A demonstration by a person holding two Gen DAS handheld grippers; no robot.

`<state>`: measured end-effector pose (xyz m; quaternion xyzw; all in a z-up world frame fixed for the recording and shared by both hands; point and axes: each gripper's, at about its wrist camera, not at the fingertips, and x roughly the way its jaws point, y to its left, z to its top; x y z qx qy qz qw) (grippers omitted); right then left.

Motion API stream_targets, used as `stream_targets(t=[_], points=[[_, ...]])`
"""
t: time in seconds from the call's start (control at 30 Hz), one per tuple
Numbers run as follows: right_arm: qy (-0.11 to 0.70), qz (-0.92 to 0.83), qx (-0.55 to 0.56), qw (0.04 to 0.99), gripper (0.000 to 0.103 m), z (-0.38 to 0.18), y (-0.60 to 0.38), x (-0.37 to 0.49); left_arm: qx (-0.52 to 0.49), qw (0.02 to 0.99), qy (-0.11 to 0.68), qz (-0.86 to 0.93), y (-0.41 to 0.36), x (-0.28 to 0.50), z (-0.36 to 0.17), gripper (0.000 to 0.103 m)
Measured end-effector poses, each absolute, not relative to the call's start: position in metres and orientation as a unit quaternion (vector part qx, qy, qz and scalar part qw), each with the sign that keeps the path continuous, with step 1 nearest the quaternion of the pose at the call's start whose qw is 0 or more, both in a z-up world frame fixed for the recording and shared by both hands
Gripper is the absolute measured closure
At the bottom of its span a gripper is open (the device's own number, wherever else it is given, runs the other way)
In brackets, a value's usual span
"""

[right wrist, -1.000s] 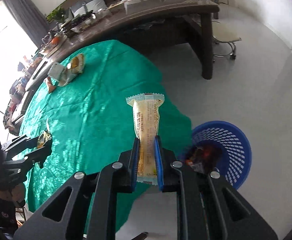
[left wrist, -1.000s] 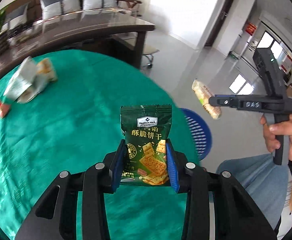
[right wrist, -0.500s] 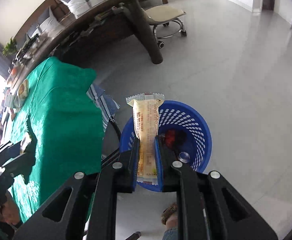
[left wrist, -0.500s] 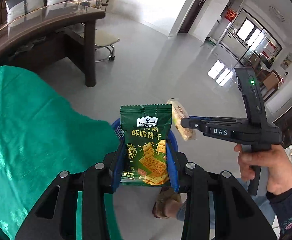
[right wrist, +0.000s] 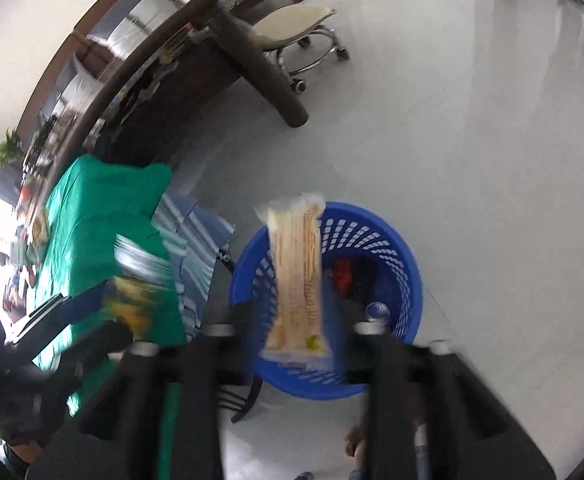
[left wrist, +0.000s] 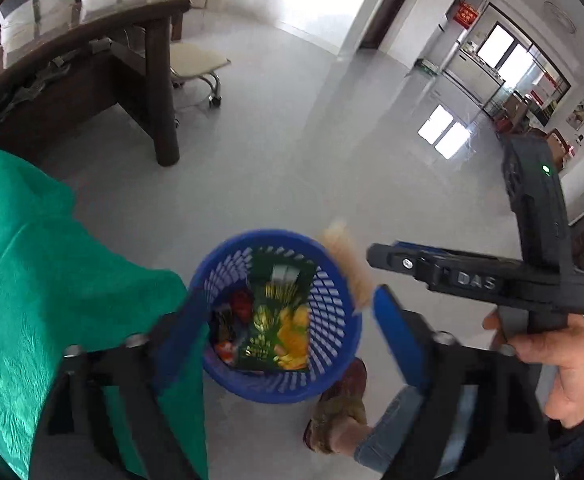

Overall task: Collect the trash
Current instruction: 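Carry the cracker pack and bread bar to the wastebasket and open both tools, then move both open tools back over the table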

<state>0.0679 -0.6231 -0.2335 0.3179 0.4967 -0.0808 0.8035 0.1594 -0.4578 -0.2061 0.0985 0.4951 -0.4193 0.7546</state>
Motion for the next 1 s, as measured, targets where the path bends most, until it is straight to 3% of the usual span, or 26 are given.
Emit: stream_targets(t=[0.1, 0.2, 0.3, 0.43, 0.8, 1.0], points=[[0.485, -0.089, 0.316, 0.811, 0.053, -0.228, -0.629, 0.063, 0.098, 0.762, 0.493, -0.409, -0.458, 0.166, -0.207, 0.015], [0.479, -0.107, 0.296, 0.819, 0.037, -0.222, -0.629, 0.060, 0.094, 0.774, 0.477, -0.407, -0.442, 0.160, -0.192, 0.015], [0.471, -0.117, 0.261, 0.835, 0.031, -0.211, -0.617, 0.060, 0.110, 0.796, 0.444, -0.397, -0.408, 0.142, -0.170, 0.010], [0.453, -0.123, 0.216, 0.856, 0.015, -0.193, -0.586, 0.062, 0.128, 0.825, 0.415, -0.362, -0.335, 0.119, -0.148, 0.005], [0.383, -0.073, 0.083, 0.917, 0.010, -0.155, -0.431, 0.086, 0.086, 0.872, 0.447, -0.178, -0.127, 0.129, -0.161, 0.005], [0.403, 0.032, 0.038, 0.914, 0.009, -0.164, -0.310, 0.109, 0.076, 0.888, 0.438, -0.116, -0.066, 0.139, -0.158, 0.005]])
